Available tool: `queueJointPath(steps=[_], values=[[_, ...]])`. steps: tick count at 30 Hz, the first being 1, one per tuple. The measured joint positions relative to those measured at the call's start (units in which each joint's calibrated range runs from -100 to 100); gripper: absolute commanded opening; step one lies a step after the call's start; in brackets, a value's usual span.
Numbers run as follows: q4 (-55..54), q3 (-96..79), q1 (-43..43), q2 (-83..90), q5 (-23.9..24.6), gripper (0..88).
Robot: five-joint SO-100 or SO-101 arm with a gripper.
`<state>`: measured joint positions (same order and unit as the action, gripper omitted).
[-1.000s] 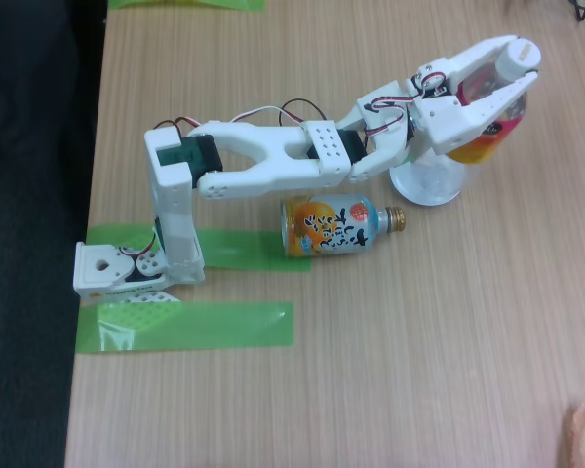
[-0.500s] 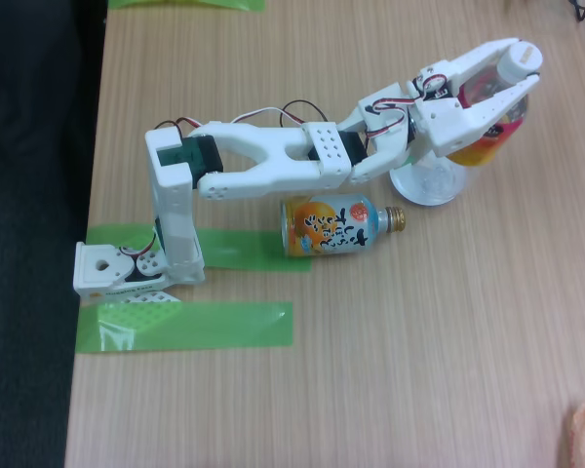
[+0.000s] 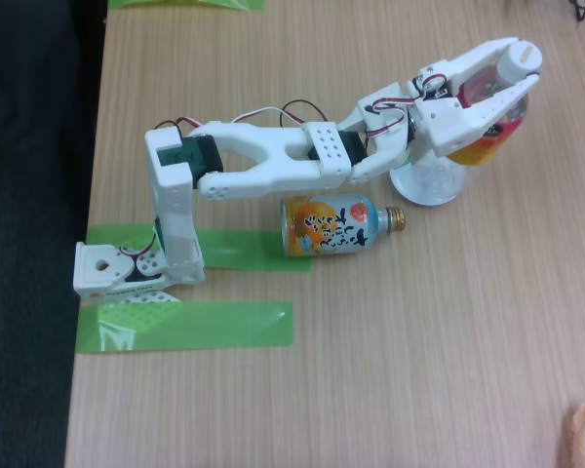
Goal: Pick up the plastic bottle and stand it up on the white place
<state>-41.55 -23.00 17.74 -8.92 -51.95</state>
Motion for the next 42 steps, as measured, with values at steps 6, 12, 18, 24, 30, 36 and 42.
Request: queueJointPath(steps=[6, 12, 18, 24, 30, 36, 42], values=[[-0.08, 0.0, 1.12, -1.85, 1.0, 7.0], [-0.08, 0.0, 2.17, -2.27, 1.26, 7.0], [-0.08, 0.0, 2.17, -2.27, 1.26, 7.0], [-2.72, 0.0, 2.47, -2.36, 1.26, 7.1], [-7.73, -0.54, 2.39, -4.21, 1.26, 7.1], [-9.35, -0.54, 2.32, -5.3, 1.26, 7.1], [-9.35, -0.54, 2.24, -5.98, 1.26, 7.0]])
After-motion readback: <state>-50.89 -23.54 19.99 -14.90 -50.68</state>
